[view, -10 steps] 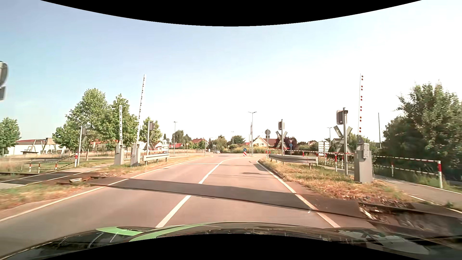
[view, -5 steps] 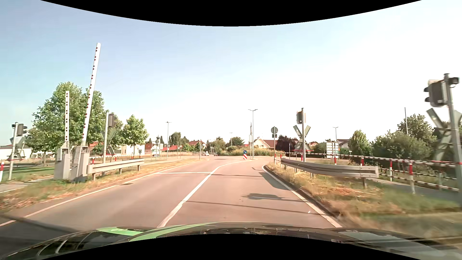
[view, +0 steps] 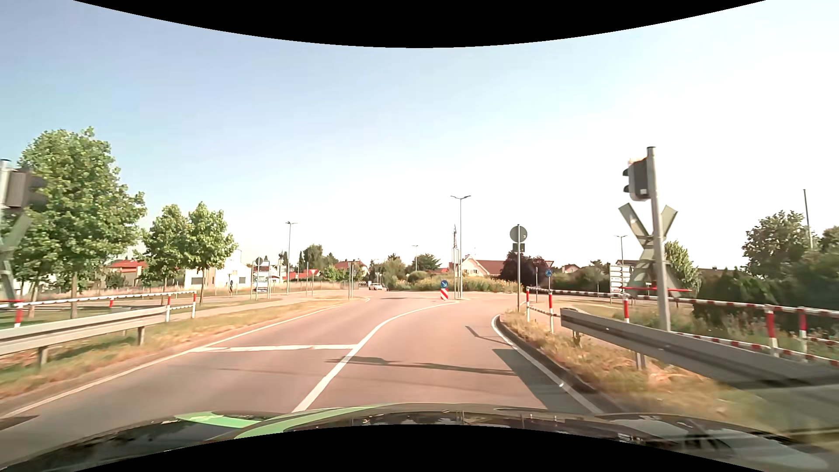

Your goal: Follow the waypoints while adhering to traffic rules and regulations

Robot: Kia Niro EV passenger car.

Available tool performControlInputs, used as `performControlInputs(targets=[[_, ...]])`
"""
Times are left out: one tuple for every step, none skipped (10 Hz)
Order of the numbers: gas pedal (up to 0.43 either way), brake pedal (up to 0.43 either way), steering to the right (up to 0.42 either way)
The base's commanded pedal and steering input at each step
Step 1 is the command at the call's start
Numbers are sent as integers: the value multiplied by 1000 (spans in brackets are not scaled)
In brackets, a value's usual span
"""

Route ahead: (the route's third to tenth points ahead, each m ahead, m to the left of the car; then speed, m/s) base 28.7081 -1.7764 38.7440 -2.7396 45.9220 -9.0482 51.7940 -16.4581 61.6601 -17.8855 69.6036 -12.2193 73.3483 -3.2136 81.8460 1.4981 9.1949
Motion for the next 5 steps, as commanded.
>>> performControlInputs(targets=[[39,0,25],[39,0,32],[47,0,37],[39,0,40],[39,0,45]])
